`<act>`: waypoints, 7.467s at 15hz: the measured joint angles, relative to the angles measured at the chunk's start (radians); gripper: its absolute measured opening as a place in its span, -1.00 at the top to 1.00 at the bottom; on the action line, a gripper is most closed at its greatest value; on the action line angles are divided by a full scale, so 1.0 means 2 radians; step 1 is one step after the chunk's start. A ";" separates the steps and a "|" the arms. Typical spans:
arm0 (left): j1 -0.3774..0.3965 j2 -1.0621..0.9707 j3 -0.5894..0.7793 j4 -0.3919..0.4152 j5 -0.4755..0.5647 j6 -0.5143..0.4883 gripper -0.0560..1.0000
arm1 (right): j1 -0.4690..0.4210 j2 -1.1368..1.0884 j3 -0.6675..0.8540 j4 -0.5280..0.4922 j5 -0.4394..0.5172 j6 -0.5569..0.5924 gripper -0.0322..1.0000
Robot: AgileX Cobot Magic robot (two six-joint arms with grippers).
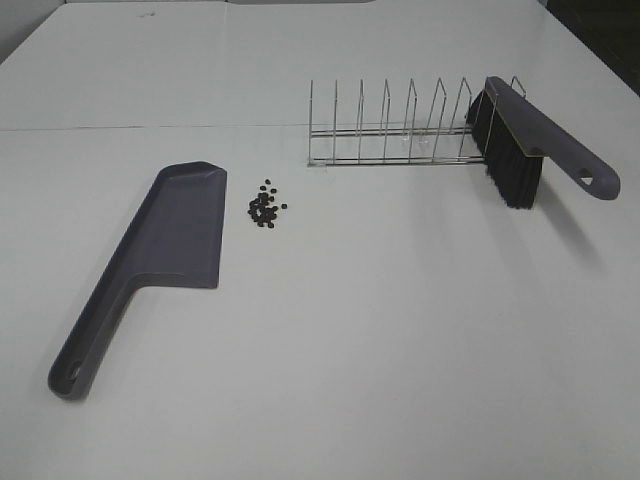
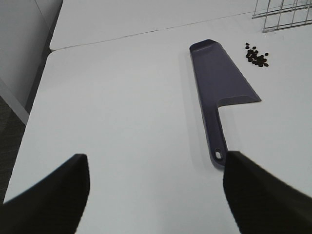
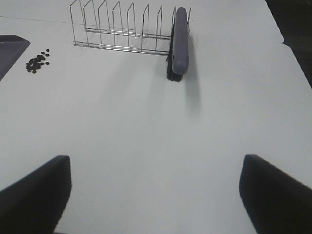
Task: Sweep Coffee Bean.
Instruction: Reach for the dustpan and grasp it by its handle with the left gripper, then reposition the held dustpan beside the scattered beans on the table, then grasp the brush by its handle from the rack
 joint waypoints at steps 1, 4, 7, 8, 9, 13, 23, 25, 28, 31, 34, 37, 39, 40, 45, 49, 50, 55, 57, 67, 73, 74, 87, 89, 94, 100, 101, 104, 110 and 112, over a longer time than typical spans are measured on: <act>0.000 0.000 0.000 0.000 0.000 0.000 -0.42 | 0.000 0.000 0.000 0.000 0.000 0.000 -0.59; 0.000 0.000 0.000 0.000 0.000 0.000 -0.42 | 0.000 0.000 0.000 0.000 0.000 0.000 -0.59; 0.000 0.000 0.000 0.000 0.000 0.000 -0.42 | 0.000 0.000 0.000 0.000 0.000 0.000 -0.59; 0.000 0.000 0.000 0.000 0.000 0.000 -0.42 | 0.000 0.000 0.000 0.000 0.000 0.000 -0.59; 0.000 0.000 0.000 0.000 0.000 0.000 -0.42 | 0.000 0.000 0.000 0.000 0.000 0.000 -0.59; 0.000 0.000 0.000 0.000 0.000 0.000 -0.42 | 0.000 0.000 0.000 0.000 0.000 0.000 -0.59; 0.000 0.029 -0.013 0.000 -0.096 0.000 -0.42 | 0.000 0.000 0.000 0.000 0.000 0.000 -0.59; 0.000 0.089 -0.013 -0.009 -0.143 0.000 -0.42 | 0.000 0.000 0.000 0.000 0.000 0.000 -0.59; 0.000 0.218 -0.024 -0.042 -0.201 0.000 -0.42 | 0.000 0.000 0.000 0.000 0.000 0.000 -0.59; 0.000 0.343 -0.064 -0.062 -0.209 0.000 -0.42 | 0.000 0.000 0.000 0.000 0.000 0.000 -0.59; 0.000 0.483 -0.135 -0.078 -0.189 0.000 -0.42 | 0.000 0.000 0.000 0.000 0.000 0.000 -0.59; 0.000 0.610 -0.206 -0.091 -0.127 0.000 -0.42 | 0.000 0.000 0.000 0.000 0.000 0.000 -0.59; 0.000 0.678 -0.244 -0.094 -0.096 -0.007 -0.42 | 0.000 0.000 0.000 0.000 0.000 0.000 -0.59; 0.000 0.734 -0.266 -0.097 -0.091 -0.021 -0.42 | 0.000 0.000 0.000 0.000 0.000 0.000 -0.59; -0.023 0.830 -0.273 -0.059 -0.088 -0.068 -0.42 | 0.000 0.000 0.000 0.000 0.000 0.000 -0.59; -0.083 0.877 -0.274 -0.010 -0.088 -0.130 -0.42 | 0.000 0.000 0.000 0.000 0.000 0.000 -0.59; -0.095 0.883 -0.274 -0.009 -0.093 -0.136 -0.42 | 0.000 0.000 0.000 0.000 0.000 0.000 -0.59; -0.134 0.918 -0.277 -0.009 -0.111 -0.154 -0.42 | 0.000 0.000 0.000 0.000 0.000 0.000 -0.59; -0.135 0.935 -0.288 -0.009 -0.111 -0.156 -0.42 | 0.000 0.000 0.000 0.000 0.000 0.000 -0.59; -0.135 1.020 -0.306 -0.009 -0.151 -0.156 -0.42 | 0.000 0.000 0.000 0.001 0.000 0.000 -0.59; -0.135 1.021 -0.309 -0.008 -0.162 -0.156 0.31 | 0.000 0.000 0.000 0.001 0.000 0.000 -0.59; -0.135 1.021 -0.309 -0.008 -0.162 -0.158 0.30 | 0.000 0.000 0.000 0.001 0.000 0.000 -0.59; -0.135 0.933 -0.308 -0.008 -0.137 -0.182 0.30 | 0.000 0.000 0.000 0.001 0.000 0.000 -0.59; -0.135 0.933 -0.308 -0.008 -0.136 -0.182 0.30 | 0.000 0.000 0.000 0.001 0.000 0.000 -0.59; -0.135 0.933 -0.308 -0.008 -0.136 -0.182 0.30 | 0.000 0.000 0.000 0.002 0.000 0.000 -0.59; -0.135 0.933 -0.308 -0.008 -0.131 -0.182 0.30 | 0.000 0.085 -0.009 -0.009 -0.082 0.002 -0.57; -0.135 0.933 -0.308 -0.008 -0.131 -0.182 0.30 | 0.000 0.118 -0.010 -0.009 -0.119 0.002 -0.57; -0.135 0.933 -0.308 -0.008 -0.128 -0.179 0.30 | 0.000 0.245 -0.016 -0.002 -0.202 0.002 -0.52; -0.135 0.933 -0.308 -0.007 -0.126 -0.171 0.30 | 0.000 0.558 -0.168 0.001 -0.233 0.003 -0.40; -0.135 0.933 -0.308 -0.007 -0.126 -0.171 0.30 | 0.000 0.638 -0.238 0.001 -0.229 0.003 -0.39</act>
